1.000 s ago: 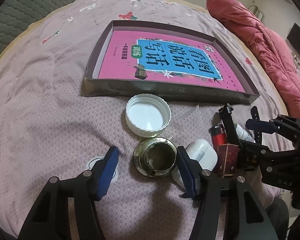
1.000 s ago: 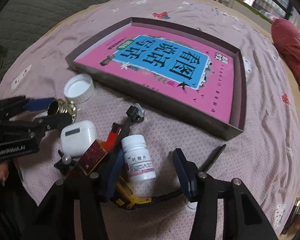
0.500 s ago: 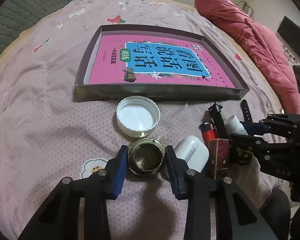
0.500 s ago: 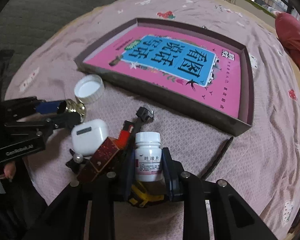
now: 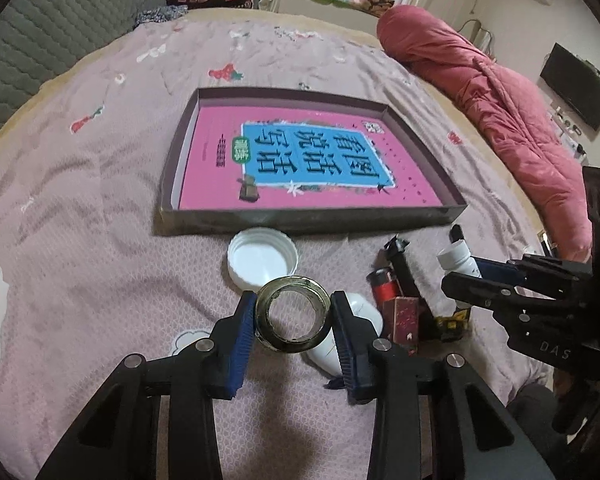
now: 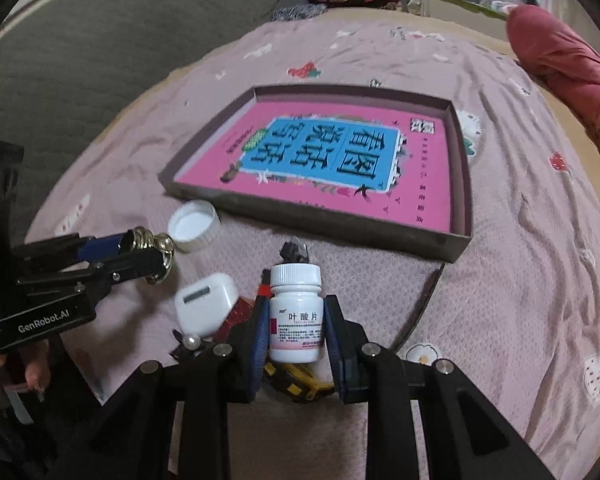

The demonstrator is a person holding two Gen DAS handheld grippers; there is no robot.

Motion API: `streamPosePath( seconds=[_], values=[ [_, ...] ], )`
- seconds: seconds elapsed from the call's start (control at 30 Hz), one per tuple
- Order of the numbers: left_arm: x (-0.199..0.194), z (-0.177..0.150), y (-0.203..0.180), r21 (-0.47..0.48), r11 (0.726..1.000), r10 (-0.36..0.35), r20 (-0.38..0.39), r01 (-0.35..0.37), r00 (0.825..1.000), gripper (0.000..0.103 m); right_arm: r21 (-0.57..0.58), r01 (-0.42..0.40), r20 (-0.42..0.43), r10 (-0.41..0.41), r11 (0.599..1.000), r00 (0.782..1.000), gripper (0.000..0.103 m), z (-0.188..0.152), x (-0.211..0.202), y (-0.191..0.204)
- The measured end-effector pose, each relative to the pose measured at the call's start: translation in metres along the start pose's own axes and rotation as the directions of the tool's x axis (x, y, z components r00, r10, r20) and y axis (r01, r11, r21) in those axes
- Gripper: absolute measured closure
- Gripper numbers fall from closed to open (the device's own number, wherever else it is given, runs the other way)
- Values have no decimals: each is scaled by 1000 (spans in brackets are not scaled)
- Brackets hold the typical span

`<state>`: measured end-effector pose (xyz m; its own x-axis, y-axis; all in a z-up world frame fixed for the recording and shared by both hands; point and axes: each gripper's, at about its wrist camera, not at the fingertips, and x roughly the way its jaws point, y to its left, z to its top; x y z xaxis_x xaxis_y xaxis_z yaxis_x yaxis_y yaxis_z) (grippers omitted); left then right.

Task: Organize rigid objects
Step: 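Close left gripper on the gold jar while right gripper closes on the pill bottle, then carry the gold jar with left tool while right tool carries the pill bottle into the tray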

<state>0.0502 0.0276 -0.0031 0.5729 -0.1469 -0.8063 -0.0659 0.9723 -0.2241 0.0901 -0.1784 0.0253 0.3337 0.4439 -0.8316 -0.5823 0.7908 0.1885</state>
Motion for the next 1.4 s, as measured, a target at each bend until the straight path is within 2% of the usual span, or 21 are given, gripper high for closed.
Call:
streamPosePath(
  seconds=[0.4,0.8,1.0,1.23,1.4],
  values=[
    [-8,14,-11,12,1000,24,37,-25,999,65,35,-1,91,-2,999,996,76,9,-19,9],
    [1,40,-9,15,998,57,55,-58,997,65,81,34,111,-43,996,993,76,22,-16,-2],
    [13,59,2,18,996,89,57,-90,994,65,96,67,126,-79,993,989,76,39,-14,-15],
    [37,89,22,12,991,135,37,-135,990,65,143,147,92,-161,979,983,76,65,6,-41],
    [55,99,34,-4,988,153,17,-153,988,65,170,196,52,-207,966,977,76,74,26,-54]
  ],
)
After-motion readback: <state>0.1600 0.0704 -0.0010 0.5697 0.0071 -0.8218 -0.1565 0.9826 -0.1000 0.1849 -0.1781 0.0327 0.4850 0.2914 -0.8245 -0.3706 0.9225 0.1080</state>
